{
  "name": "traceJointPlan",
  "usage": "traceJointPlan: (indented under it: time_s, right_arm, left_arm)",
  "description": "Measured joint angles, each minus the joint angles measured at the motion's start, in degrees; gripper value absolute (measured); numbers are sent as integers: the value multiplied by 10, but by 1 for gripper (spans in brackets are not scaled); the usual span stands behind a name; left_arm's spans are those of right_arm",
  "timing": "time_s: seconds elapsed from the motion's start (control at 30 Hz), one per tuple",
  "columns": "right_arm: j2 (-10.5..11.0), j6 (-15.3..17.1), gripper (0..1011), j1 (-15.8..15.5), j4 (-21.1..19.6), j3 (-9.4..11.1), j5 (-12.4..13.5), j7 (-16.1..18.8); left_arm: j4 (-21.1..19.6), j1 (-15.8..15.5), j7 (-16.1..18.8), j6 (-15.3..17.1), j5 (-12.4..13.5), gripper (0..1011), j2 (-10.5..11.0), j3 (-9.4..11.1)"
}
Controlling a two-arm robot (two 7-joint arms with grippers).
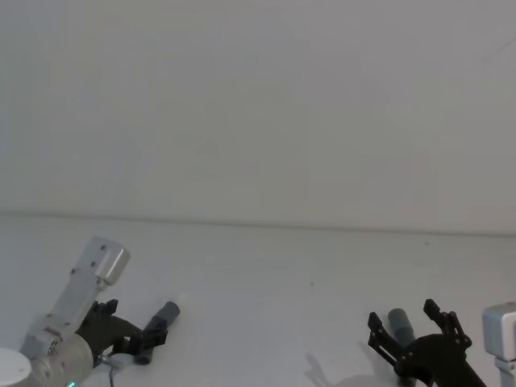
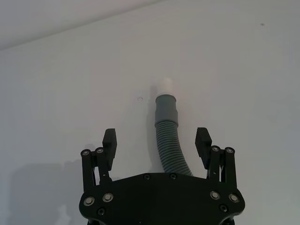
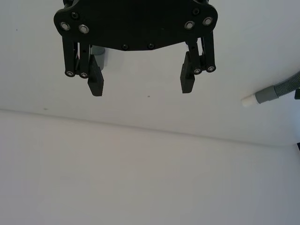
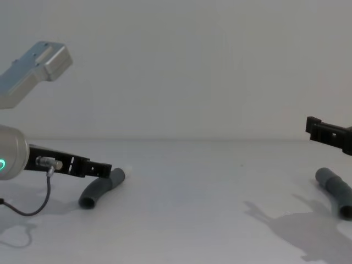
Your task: Use both hands to pick up one end of the pipe from the table, align the ends, and insert them.
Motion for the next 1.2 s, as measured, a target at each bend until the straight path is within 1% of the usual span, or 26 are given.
traceJointPlan:
  time_s: [0.6,0.9,0.97,1.2]
  right_arm:
    - [0,0,1000,0,0,0,0,0]
    - [0,0,1000,0,0,0,0,0]
    - [0,0,1000,0,0,0,0,0]
    - [0,0,1000,0,0,0,0,0]
  left_arm:
    - [80,-63,-60,4,9,1001,-6,25]
    - [118,-88,-79,0,13,1001,-14,33]
    - [132,-96,-86,-3,15,1001,-18,35]
    - [157,-110,-95,-9,18,1001,-25,39]
